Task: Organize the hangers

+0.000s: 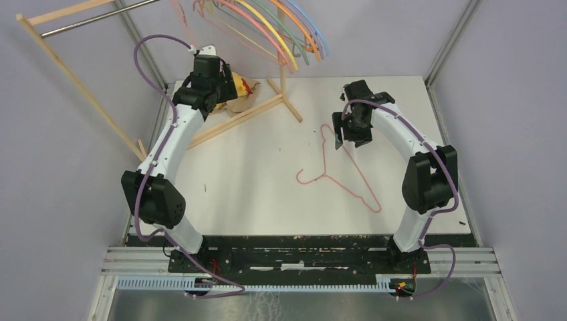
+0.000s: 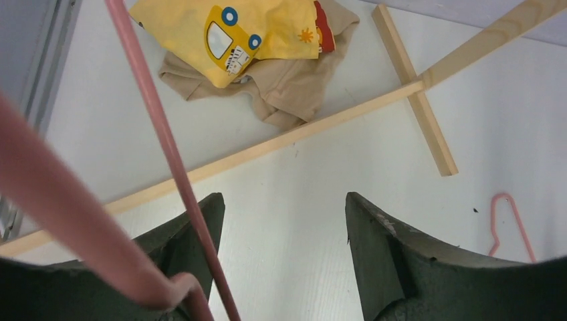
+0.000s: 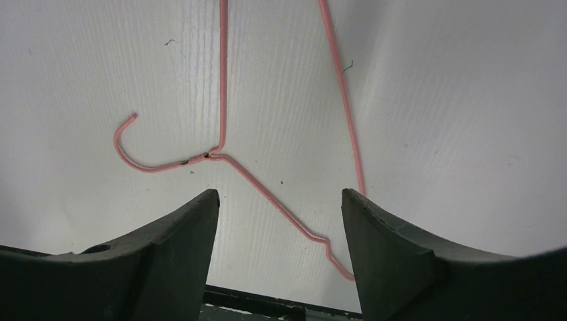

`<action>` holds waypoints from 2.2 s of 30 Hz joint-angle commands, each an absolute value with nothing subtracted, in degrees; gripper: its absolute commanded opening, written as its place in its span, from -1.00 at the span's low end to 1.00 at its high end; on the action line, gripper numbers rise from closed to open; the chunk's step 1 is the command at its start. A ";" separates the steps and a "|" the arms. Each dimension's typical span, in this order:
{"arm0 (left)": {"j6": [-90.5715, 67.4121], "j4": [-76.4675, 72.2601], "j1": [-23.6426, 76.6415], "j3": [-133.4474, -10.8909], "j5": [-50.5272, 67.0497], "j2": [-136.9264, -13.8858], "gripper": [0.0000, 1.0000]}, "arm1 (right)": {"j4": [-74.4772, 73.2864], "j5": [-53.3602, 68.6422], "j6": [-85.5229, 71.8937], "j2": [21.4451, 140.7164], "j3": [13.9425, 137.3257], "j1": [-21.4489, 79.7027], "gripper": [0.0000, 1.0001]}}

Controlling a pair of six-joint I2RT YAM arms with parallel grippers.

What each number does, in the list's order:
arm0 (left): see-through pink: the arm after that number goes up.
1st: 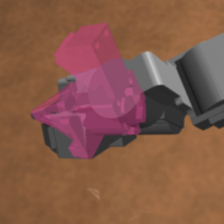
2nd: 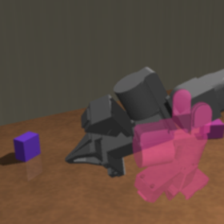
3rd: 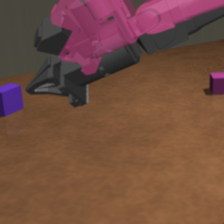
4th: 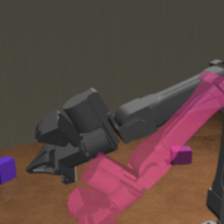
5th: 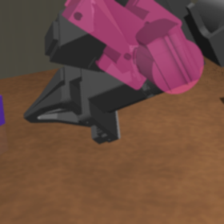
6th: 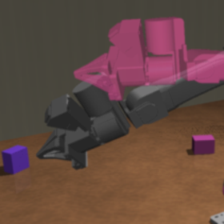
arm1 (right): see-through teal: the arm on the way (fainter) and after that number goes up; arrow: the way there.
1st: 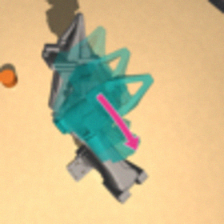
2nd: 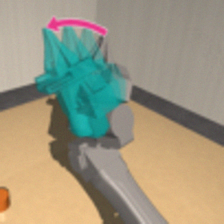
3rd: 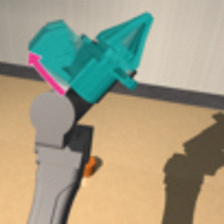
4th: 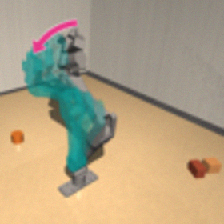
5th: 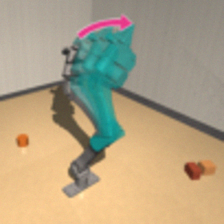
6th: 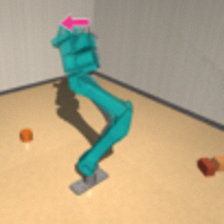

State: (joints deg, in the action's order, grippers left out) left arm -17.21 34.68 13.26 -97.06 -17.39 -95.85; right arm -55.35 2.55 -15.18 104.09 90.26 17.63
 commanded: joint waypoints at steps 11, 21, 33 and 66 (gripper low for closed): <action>-16.00 24.85 13.17 -74.62 -6.00 -72.36 0.75 | -53.11 3.45 -15.12 105.45 90.59 19.39 0.45; -22.39 16.33 14.11 -52.51 -5.08 -57.28 0.99 | -52.94 2.48 -15.61 116.26 100.43 24.39 0.40; -21.25 17.00 14.51 -48.84 -5.20 -56.92 0.99 | -46.12 -5.23 -18.79 124.84 99.00 26.08 0.24; -23.29 6.10 23.96 -47.18 0.07 -65.73 0.86 | -20.10 21.58 -50.69 116.25 84.16 11.22 -0.99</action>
